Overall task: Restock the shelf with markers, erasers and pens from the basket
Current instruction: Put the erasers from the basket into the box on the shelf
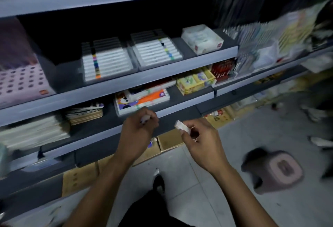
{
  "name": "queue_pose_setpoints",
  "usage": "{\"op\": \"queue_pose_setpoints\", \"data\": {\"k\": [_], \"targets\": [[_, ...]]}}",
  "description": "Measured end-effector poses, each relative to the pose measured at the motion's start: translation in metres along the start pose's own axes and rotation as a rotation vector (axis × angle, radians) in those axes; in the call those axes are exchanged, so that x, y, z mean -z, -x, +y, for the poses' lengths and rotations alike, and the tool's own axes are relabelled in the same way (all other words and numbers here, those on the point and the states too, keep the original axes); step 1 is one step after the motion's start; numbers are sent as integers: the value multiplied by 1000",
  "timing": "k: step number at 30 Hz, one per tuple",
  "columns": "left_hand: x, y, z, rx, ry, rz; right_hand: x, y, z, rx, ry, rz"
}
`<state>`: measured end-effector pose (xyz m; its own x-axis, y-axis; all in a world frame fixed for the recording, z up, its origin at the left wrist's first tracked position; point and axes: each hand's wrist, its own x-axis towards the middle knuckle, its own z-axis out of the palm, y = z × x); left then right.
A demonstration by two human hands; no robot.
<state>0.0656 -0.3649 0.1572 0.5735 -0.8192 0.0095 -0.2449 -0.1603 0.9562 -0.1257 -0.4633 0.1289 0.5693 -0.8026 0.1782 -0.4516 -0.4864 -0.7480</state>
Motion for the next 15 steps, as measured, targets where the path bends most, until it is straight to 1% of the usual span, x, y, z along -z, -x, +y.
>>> {"op": "queue_pose_setpoints", "data": {"k": [3, 10, 13, 15], "targets": [[-17, -40, 15, -82, -25, -10, 14, -35, 8, -4, 26, 48], [-39, -121, 43, -147, 32, -52, 45, -113, 20, 12, 46, 149], [-50, -145, 53, -156, 74, -43, 56, -141, 26, 22, 21, 157], [-58, -155, 57, -171, 62, -35, 63, -157, 29, 46, 15, 149]]}}
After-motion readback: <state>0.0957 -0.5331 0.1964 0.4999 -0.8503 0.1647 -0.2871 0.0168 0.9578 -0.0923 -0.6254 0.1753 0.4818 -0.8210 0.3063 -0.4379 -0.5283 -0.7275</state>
